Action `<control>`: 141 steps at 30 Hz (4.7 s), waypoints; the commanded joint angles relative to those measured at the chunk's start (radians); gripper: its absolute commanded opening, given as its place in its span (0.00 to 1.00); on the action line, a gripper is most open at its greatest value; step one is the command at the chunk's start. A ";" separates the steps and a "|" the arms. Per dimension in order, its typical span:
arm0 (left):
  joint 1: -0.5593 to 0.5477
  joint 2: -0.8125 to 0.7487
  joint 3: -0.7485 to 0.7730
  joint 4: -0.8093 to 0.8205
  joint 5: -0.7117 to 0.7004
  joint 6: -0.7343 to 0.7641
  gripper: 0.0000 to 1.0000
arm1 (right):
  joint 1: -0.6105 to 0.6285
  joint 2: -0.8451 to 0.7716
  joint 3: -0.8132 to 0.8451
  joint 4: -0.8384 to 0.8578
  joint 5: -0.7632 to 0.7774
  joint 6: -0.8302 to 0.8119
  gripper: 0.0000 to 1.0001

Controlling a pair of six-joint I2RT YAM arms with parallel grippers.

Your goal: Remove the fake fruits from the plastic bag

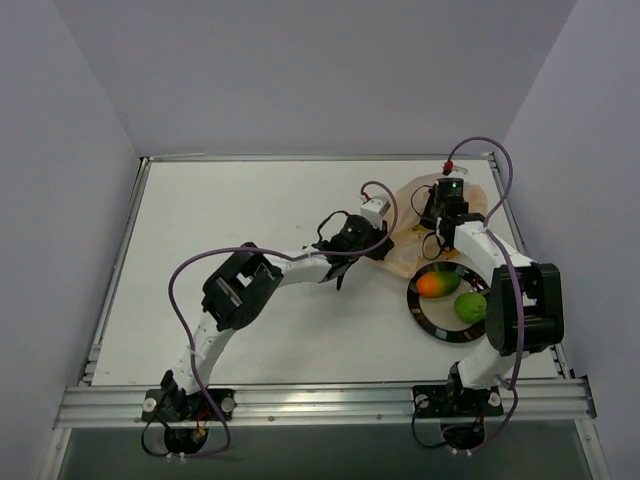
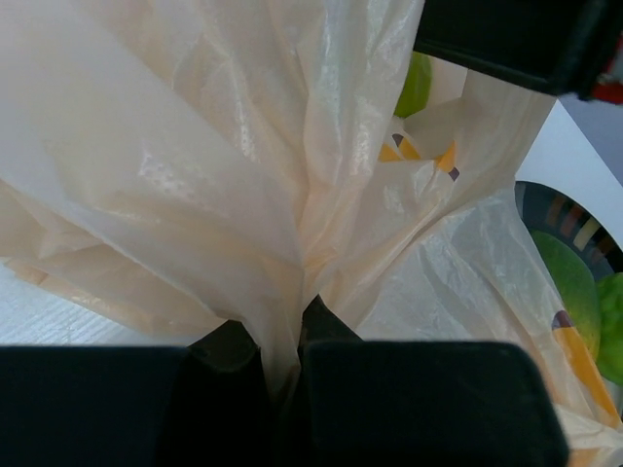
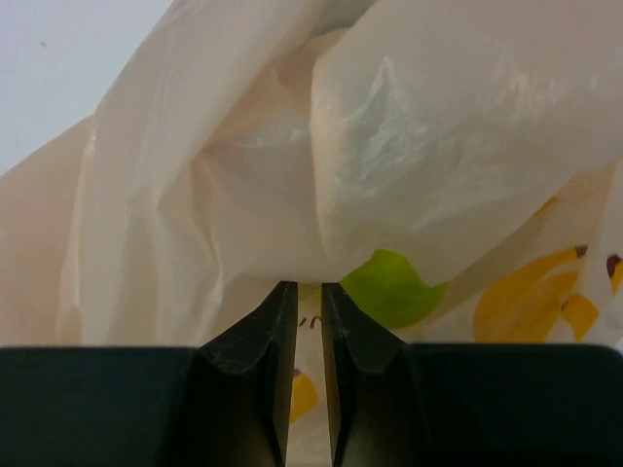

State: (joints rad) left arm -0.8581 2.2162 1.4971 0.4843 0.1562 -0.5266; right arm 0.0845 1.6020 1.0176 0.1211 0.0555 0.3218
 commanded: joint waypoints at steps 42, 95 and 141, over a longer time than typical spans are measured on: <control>0.039 -0.046 0.055 0.025 0.123 -0.070 0.52 | -0.026 0.194 0.048 0.161 0.162 0.053 0.86; 0.073 0.027 0.170 0.023 0.105 -0.098 0.02 | 0.282 -0.832 -0.485 -0.587 0.190 0.603 0.55; 0.048 -0.082 0.040 0.137 0.141 -0.148 0.02 | 0.093 -0.050 -0.054 0.265 0.164 0.178 0.06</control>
State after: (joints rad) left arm -0.7994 2.2135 1.5066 0.5850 0.2768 -0.6846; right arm 0.1753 1.5276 0.8978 0.2417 0.2607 0.5179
